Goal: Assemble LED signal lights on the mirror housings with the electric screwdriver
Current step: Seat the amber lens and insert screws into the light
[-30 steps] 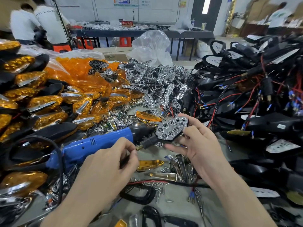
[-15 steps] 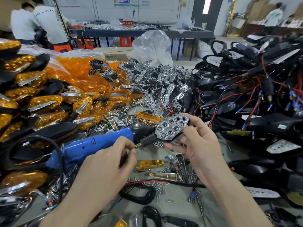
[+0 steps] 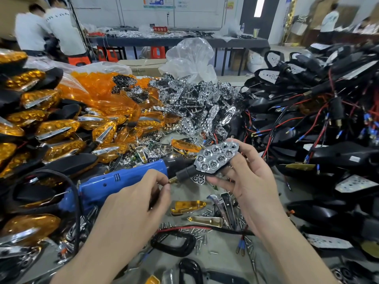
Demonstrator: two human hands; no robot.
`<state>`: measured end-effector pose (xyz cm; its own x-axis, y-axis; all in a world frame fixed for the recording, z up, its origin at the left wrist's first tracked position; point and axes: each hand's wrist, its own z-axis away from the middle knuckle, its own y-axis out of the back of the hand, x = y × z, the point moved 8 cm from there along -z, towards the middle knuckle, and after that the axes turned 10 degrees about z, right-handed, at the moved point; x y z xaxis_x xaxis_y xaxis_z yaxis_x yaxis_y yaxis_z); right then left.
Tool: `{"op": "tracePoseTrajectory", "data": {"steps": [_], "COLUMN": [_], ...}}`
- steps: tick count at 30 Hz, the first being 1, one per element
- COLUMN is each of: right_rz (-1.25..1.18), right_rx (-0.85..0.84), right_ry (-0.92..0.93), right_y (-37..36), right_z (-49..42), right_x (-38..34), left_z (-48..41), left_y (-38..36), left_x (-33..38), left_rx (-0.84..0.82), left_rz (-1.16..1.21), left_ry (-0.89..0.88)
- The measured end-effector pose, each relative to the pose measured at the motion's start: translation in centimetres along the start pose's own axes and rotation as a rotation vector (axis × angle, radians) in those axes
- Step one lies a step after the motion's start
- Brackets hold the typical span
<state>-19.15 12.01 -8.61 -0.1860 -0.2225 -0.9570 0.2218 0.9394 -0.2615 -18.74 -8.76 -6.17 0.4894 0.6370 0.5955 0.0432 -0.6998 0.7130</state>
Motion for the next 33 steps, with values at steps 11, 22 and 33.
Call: {"op": "tracePoseTrajectory", "data": {"steps": [11, 22, 33], "right_rz": [-0.125, -0.110, -0.046], "right_rx": [-0.053, -0.037, -0.030], "right_ry": [-0.059, -0.060, 0.021], "right_y": [-1.0, -1.0, -0.3], "right_z": [0.1, 0.0, -0.4], "right_x": [0.6, 1.1, 0.5], "left_z": [0.0, -0.1, -0.1], "left_y": [0.1, 0.3, 0.7], "left_x": [0.1, -0.2, -0.6], "left_rx": [0.026, 0.057, 0.116], "left_rz": [-0.020, -0.033, 0.015], "left_ry": [0.010, 0.024, 0.093]}}
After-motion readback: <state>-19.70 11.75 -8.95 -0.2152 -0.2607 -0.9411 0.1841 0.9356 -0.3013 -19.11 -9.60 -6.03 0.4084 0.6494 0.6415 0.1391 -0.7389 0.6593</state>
